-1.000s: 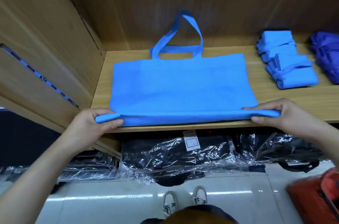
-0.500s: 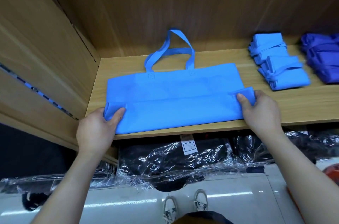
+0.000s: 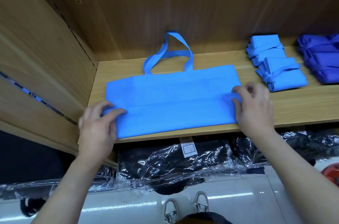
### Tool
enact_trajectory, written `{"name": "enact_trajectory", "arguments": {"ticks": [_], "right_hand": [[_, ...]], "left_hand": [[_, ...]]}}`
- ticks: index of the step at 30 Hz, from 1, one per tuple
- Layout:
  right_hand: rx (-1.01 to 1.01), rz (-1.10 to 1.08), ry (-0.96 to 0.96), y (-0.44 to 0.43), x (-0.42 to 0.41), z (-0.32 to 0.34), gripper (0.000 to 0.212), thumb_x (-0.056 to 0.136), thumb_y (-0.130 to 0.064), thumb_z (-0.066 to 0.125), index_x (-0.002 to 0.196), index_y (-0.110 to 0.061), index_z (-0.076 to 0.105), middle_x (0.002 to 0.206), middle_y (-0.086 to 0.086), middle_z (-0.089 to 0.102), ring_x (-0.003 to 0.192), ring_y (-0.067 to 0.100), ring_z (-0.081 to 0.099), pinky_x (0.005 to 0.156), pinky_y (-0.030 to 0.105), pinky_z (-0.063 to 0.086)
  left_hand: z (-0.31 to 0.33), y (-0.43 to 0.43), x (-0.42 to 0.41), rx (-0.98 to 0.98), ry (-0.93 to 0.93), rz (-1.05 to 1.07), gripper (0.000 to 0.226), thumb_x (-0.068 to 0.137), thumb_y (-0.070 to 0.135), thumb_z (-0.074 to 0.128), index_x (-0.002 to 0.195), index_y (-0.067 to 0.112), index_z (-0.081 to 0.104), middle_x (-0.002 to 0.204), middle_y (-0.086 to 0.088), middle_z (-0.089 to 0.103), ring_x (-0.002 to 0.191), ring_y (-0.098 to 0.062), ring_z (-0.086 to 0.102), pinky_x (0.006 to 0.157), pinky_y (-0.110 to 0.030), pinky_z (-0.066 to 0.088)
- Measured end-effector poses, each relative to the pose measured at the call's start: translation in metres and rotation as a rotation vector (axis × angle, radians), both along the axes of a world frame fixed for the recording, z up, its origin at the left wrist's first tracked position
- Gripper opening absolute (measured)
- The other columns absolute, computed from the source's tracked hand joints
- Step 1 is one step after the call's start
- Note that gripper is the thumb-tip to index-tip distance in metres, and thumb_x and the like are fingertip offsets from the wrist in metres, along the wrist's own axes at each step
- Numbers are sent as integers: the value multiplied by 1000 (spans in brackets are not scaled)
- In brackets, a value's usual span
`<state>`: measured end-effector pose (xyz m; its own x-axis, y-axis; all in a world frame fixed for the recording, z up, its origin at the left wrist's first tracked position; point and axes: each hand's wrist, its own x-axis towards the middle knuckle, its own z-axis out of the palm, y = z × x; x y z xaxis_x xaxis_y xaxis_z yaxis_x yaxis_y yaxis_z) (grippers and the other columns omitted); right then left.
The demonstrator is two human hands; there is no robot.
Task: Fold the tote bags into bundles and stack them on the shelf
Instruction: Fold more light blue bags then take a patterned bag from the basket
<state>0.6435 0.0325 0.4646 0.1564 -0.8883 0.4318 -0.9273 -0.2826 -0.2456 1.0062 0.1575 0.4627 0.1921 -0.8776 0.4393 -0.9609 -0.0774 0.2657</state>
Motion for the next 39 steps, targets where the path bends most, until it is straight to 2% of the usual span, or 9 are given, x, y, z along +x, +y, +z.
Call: {"name": "enact_trajectory", "arguments": {"ticks": [3, 6, 10, 15, 21, 24, 27, 30, 39], "right_hand": [[129, 300, 26, -7, -9, 0, 27, 83, -4, 52, 103, -12, 68, 112, 7, 66, 100, 36, 62, 86, 43, 46], [357, 428, 51, -7, -31, 6, 47, 94, -47, 50, 129, -18, 60, 141, -5, 52, 135, 15, 44, 112, 28, 30], [406, 550, 140, 3, -51, 8, 83, 79, -76, 48, 145, -25, 43, 153, -13, 30, 144, -3, 18, 118, 18, 11], [464, 596, 42, 5, -60, 17, 72, 74, -9, 82, 134, -35, 53, 141, -20, 46, 135, -9, 33, 112, 10, 22], [659, 326, -463, 2, -47, 36, 20, 81, -9, 76, 91, -26, 74, 88, -14, 75, 76, -4, 63, 71, 9, 45], [609, 164, -687, 2, -33, 32, 13, 82, -4, 74, 91, -12, 68, 75, -5, 72, 57, -7, 59, 57, 8, 44], [532, 47, -757, 2, -20, 21, 18, 83, -4, 73, 97, -10, 62, 90, 1, 73, 72, 1, 68, 73, 21, 55], [443, -81, -587, 2, -10, 16, 28, 86, -21, 70, 111, -14, 59, 97, 5, 72, 93, 27, 68, 87, 43, 52], [366, -255, -71, 3, 12, 21, 25, 100, -31, 42, 103, -6, 46, 87, 30, 63, 85, 47, 59, 64, 41, 32]], "left_hand": [[2, -1, 14, 224, 20, -228, 42, 86, 14, 43, 120, 17, 68, 132, 1, 60, 126, -26, 53, 109, -24, 31], [6, 9, 22, 408, 59, -308, 63, 92, 57, 36, 146, 25, 41, 151, 16, 32, 145, -8, 24, 115, -15, 12], [4, 21, 34, 477, -112, -383, 94, 77, 55, 73, 152, 33, 21, 155, 21, 19, 146, -6, 19, 116, -20, 12], [8, 24, 37, 325, 284, -351, 78, 70, -23, 66, 128, 29, 61, 136, 30, 50, 130, 8, 41, 111, -8, 22], [23, 7, 14, 131, 841, 113, 19, 89, 7, 66, 85, 25, 69, 77, 17, 68, 75, -1, 60, 68, -12, 43], [21, 1, 7, 92, 729, 216, 11, 94, 25, 61, 99, 16, 61, 90, 2, 68, 88, -21, 64, 74, -32, 45], [19, -3, 3, 121, 482, 270, 27, 95, 32, 59, 88, 6, 51, 75, -10, 60, 84, -41, 58, 67, -39, 37], [22, -1, -1, 158, 345, 291, 37, 94, 34, 58, 79, 6, 40, 56, -5, 43, 64, -40, 49, 59, -39, 30], [24, 1, -1, 337, 153, 415, 42, 96, 50, 44, 82, 11, 40, 64, -8, 49, 64, -32, 43, 59, -38, 35]]}}
